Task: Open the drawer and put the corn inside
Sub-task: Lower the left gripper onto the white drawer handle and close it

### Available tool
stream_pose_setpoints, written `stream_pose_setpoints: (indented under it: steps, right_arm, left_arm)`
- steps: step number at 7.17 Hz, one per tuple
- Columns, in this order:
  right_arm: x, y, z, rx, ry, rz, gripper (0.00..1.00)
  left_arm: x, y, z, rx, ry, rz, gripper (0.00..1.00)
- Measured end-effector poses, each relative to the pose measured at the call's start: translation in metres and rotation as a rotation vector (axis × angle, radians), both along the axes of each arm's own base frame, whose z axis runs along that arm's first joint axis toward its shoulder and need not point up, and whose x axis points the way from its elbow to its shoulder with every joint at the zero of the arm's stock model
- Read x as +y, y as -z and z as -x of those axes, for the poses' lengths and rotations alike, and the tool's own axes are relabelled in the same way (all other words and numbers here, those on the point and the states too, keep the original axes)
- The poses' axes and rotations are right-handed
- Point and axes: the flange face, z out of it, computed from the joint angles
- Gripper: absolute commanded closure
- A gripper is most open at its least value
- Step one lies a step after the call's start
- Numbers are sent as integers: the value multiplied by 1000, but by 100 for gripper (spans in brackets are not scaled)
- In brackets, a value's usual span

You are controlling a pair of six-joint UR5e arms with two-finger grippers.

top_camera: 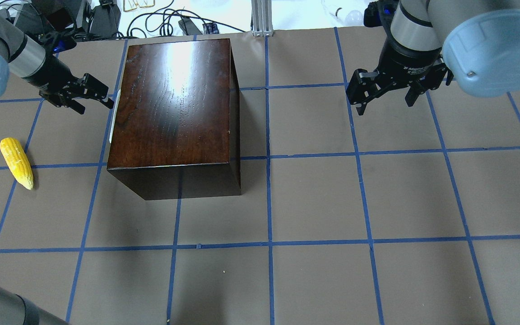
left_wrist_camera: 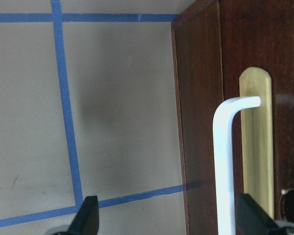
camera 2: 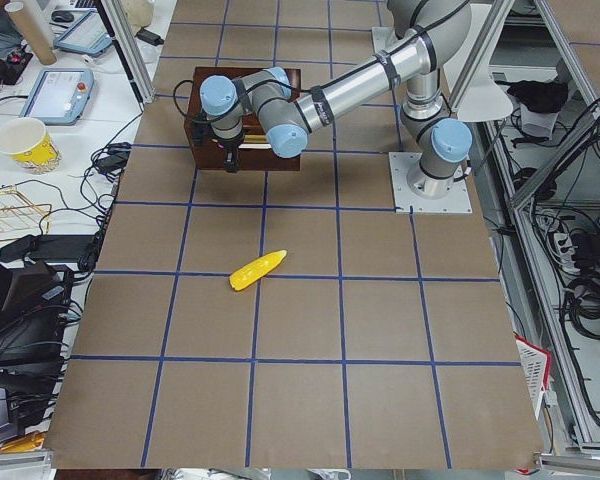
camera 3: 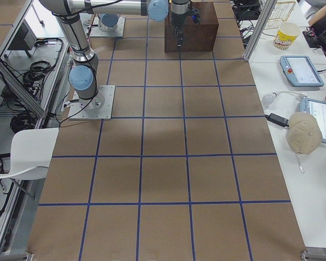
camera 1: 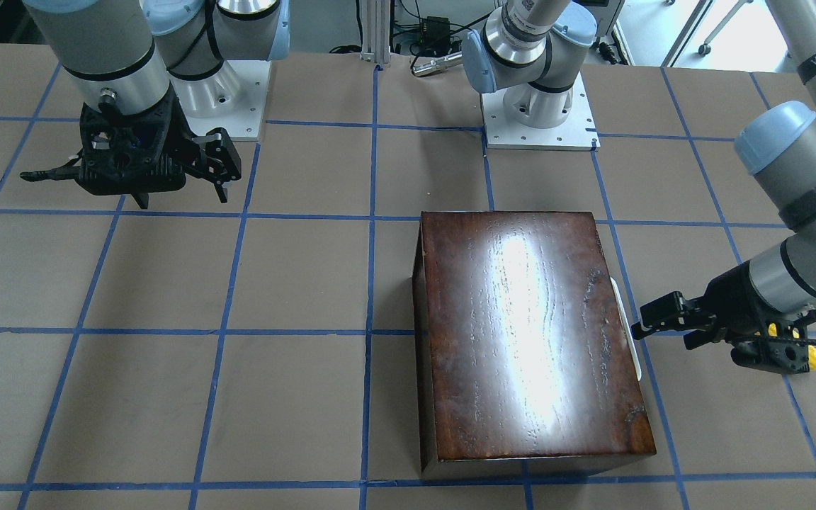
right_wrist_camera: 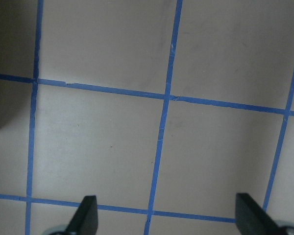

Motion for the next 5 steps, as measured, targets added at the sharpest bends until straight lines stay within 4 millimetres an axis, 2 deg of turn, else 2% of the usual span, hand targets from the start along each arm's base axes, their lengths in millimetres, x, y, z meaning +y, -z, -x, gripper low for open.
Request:
stream_pose_setpoints:
  steps: [5]
  right_arm:
    - [0,0,0,0,-1,-1,0]
  left_arm:
    - [-4,10,6,50,0,0,0]
